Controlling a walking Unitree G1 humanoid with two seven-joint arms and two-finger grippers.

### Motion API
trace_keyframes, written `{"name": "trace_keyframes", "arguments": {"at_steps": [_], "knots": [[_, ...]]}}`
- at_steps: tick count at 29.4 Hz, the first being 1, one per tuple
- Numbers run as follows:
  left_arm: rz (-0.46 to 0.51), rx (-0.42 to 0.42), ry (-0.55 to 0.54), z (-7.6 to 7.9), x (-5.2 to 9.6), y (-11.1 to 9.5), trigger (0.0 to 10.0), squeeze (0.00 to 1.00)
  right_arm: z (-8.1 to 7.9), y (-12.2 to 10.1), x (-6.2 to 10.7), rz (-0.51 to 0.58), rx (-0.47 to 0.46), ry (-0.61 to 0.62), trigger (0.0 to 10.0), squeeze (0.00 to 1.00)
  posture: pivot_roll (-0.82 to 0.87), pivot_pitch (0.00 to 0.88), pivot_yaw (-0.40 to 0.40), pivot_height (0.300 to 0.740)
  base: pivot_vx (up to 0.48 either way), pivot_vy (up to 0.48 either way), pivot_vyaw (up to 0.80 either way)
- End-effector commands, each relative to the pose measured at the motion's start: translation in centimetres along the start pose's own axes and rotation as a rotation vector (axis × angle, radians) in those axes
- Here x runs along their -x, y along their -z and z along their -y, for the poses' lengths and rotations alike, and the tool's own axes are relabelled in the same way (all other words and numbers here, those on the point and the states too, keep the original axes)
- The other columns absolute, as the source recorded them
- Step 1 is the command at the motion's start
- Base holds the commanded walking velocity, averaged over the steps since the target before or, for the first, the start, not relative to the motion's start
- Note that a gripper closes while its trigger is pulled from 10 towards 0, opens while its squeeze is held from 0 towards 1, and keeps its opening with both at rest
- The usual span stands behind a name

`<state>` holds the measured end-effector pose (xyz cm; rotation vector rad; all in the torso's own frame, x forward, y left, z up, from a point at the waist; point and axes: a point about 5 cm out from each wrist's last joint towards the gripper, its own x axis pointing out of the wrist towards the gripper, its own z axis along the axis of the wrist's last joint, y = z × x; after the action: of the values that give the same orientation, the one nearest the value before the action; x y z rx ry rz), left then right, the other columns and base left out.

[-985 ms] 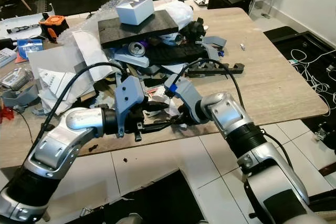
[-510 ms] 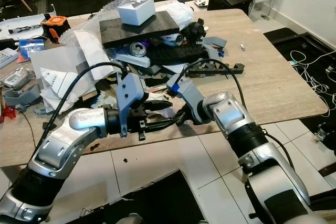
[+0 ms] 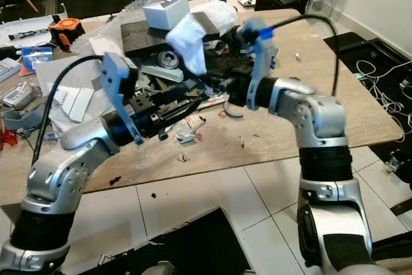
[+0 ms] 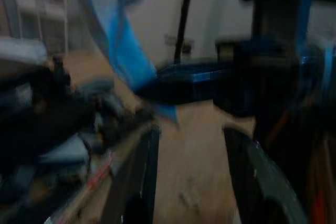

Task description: Picking trash to rubbish bin

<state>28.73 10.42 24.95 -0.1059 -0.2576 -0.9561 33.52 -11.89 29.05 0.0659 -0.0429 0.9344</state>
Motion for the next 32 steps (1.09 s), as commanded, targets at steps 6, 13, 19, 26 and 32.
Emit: {"name": "trace_keyframes", "arguments": {"at_steps": [6,13,19,26,32], "knots": [[0.038,0.056,-0.080,0.6,0.5,-0.1,10.0,0.00,-0.8,0.8,1.1,0.066,0.088,0.188,10.0,0.00,0.04,0.165,0.048,0.740,0.000,0.000,0.00],[0.015,0.072,-0.162,0.7,0.3,0.5,10.0,0.00,0.2,3.0,3.4,0.153,0.098,0.544,10.0,0.00,0.04,0.169,0.052,0.740,0.000,0.000,0.00],[0.023,0.070,-0.200,0.5,0.2,0.2,10.0,0.00,0.9,1.7,4.9,0.306,0.093,0.683,10.0,0.00,0.04,0.169,0.052,0.740,0.000,0.000,0.00],[-0.053,-0.045,-0.255,0.5,-0.2,0.9,10.0,0.00,0.5,2.5,5.0,0.278,0.112,0.720,10.0,0.00,0.04,0.169,0.052,0.740,0.000,0.000,-0.17],[-0.093,-0.101,-0.288,0.6,-0.7,1.5,10.0,0.00,0.2,3.2,5.1,0.260,0.112,0.736,10.0,0.00,0.04,0.167,0.049,0.740,0.000,0.000,-0.80]]}}
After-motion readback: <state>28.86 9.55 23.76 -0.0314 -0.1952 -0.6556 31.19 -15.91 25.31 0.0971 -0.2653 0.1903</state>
